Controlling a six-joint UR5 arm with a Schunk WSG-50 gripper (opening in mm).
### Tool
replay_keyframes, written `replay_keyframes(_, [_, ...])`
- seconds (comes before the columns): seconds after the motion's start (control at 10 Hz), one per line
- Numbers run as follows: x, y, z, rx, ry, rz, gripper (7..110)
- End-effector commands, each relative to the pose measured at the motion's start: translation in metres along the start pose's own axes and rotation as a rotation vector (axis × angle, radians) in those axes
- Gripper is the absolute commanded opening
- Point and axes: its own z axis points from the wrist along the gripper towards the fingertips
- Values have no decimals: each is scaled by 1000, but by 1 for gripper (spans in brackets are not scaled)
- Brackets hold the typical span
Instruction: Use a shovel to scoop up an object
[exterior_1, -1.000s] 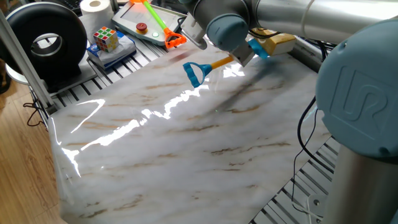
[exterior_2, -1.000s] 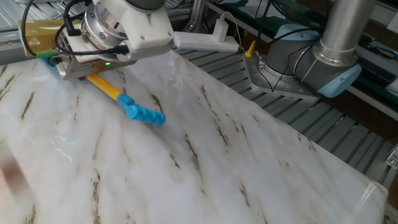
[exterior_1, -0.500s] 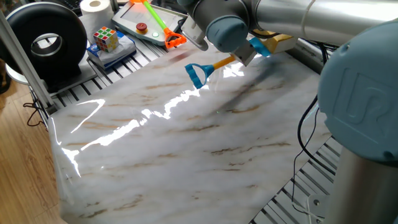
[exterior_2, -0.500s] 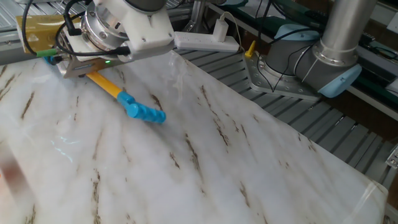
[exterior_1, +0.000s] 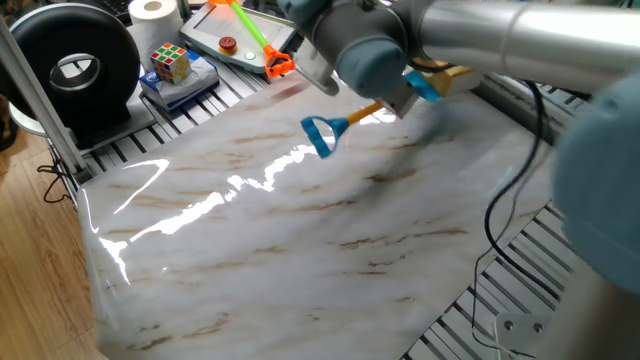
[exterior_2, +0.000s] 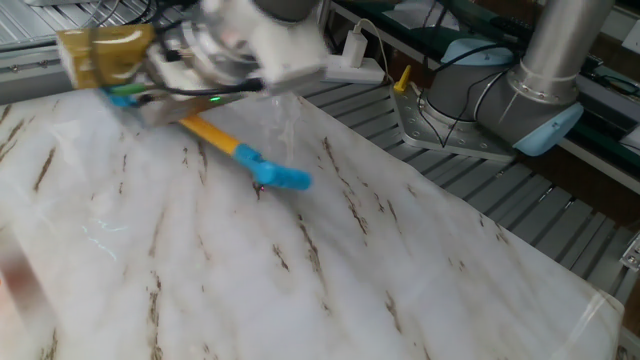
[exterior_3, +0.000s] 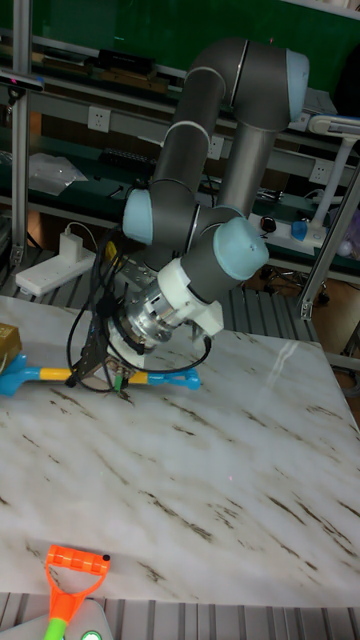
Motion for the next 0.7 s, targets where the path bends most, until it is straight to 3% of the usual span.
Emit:
replay_keyframes(0.0, [-14, 39, -8, 28, 22, -23, 7])
replay_keyframes(0.2, [-18, 41, -7, 18, 12, -55, 7])
replay_keyframes(0.6, [-16, 39, -6, 16, 20, 4, 7])
